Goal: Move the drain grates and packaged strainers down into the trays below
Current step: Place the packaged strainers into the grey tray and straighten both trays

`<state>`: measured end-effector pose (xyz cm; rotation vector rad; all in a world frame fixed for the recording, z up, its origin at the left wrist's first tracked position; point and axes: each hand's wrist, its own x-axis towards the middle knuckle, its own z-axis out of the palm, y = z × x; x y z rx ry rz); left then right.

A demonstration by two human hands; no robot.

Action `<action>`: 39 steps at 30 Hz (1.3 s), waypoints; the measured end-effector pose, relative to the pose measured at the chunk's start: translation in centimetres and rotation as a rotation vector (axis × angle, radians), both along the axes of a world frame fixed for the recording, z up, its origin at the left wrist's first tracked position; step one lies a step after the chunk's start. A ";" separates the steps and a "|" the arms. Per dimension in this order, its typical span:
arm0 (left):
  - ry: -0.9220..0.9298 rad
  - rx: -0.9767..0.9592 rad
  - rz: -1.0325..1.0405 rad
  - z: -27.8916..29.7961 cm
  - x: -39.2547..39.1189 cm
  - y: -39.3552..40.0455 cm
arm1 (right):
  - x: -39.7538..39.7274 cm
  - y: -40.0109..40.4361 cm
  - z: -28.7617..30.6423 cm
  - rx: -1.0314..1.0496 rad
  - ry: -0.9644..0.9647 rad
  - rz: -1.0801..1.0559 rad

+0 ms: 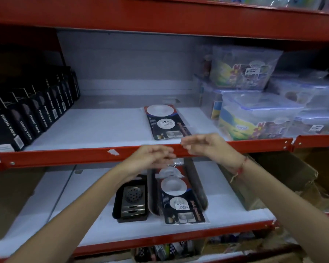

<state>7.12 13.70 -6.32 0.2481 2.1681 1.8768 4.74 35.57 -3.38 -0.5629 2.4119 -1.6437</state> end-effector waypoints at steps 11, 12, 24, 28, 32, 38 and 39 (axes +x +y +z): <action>0.069 -0.404 0.696 4.0 -13.5 -3.1 | -17.4 -1.9 0.6 0.178 -0.152 -0.443; 0.058 -0.490 0.681 3.6 -14.2 -3.2 | -19.1 -1.9 -0.7 0.226 -0.163 -0.451; -0.076 0.051 0.567 4.3 -13.1 -3.7 | -14.6 -2.5 2.4 -0.163 -0.223 -0.324; -0.065 0.140 0.423 5.9 -9.0 -4.1 | -10.2 -0.9 3.9 -0.280 -0.253 -0.243; -0.065 0.186 0.307 6.0 -3.8 -3.7 | -5.0 0.7 4.4 -0.295 -0.256 -0.183; -0.116 0.229 0.235 2.5 3.3 -2.6 | 2.9 3.2 1.7 -0.335 -0.315 -0.127; -0.114 0.225 0.229 1.8 4.6 -2.3 | 4.1 3.6 1.0 -0.336 -0.315 -0.117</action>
